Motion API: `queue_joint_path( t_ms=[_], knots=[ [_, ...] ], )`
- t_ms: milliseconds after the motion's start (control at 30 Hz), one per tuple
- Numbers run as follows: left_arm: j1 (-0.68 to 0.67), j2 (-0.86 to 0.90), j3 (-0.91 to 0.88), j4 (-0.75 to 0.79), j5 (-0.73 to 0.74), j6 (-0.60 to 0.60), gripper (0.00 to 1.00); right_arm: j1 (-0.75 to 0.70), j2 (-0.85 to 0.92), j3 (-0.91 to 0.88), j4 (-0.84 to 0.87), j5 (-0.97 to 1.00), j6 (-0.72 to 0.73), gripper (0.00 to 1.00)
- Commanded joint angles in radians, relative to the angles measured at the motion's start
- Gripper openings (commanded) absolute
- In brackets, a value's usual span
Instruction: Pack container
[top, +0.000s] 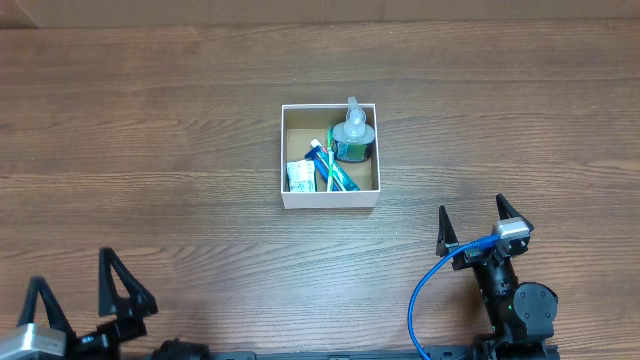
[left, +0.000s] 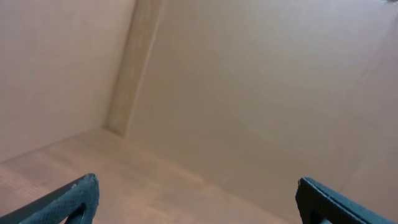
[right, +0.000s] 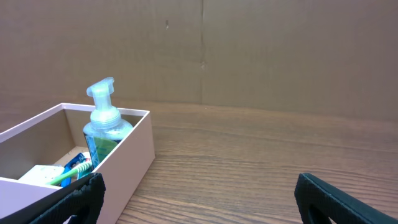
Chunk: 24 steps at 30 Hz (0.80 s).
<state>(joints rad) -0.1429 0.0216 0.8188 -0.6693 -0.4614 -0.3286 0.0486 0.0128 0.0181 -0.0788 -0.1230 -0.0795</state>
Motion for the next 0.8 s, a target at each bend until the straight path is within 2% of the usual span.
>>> queue_joint_path(
  t_ms=[0, 200, 300, 367, 433, 500, 633, 667, 767],
  knots=[
    [0.033, -0.018, 0.006, -0.12, -0.013, 0.018, 1.0, 0.008, -0.01, -0.01, 0.006, 0.002, -0.007, 1.0],
    [0.038, -0.018, -0.027, -0.344, -0.014, 0.019, 1.0, 0.008, -0.01, -0.01, 0.006, 0.002, -0.007, 1.0],
    [0.038, -0.018, -0.082, -0.343, -0.009, 0.018, 1.0, 0.008, -0.01, -0.01, 0.006, 0.002, -0.007, 1.0],
    [0.038, -0.018, -0.137, -0.283, 0.004, 0.011, 1.0, 0.008, -0.01, -0.01, 0.006, 0.002, -0.007, 1.0],
    [0.038, -0.018, -0.212, -0.148, 0.048, 0.011, 1.0, 0.008, -0.01, -0.01, 0.006, 0.002, -0.007, 1.0],
    [0.038, -0.018, -0.326, 0.105, 0.123, 0.011, 1.0, 0.008, -0.01, -0.01, 0.006, 0.002, -0.007, 1.0],
    [0.038, -0.018, -0.49, 0.491, 0.226, 0.027, 1.0, 0.008, -0.01, -0.01, 0.006, 0.002, -0.007, 1.0],
    [0.038, -0.018, -0.55, 0.631, 0.272, 0.055, 1.0, 0.008, -0.01, -0.01, 0.006, 0.002, -0.007, 1.0],
    [0.038, -0.018, -0.655, 0.855, 0.364, 0.122, 1.0, 0.008, -0.01, -0.01, 0.006, 0.002, -0.007, 1.0]
  ],
)
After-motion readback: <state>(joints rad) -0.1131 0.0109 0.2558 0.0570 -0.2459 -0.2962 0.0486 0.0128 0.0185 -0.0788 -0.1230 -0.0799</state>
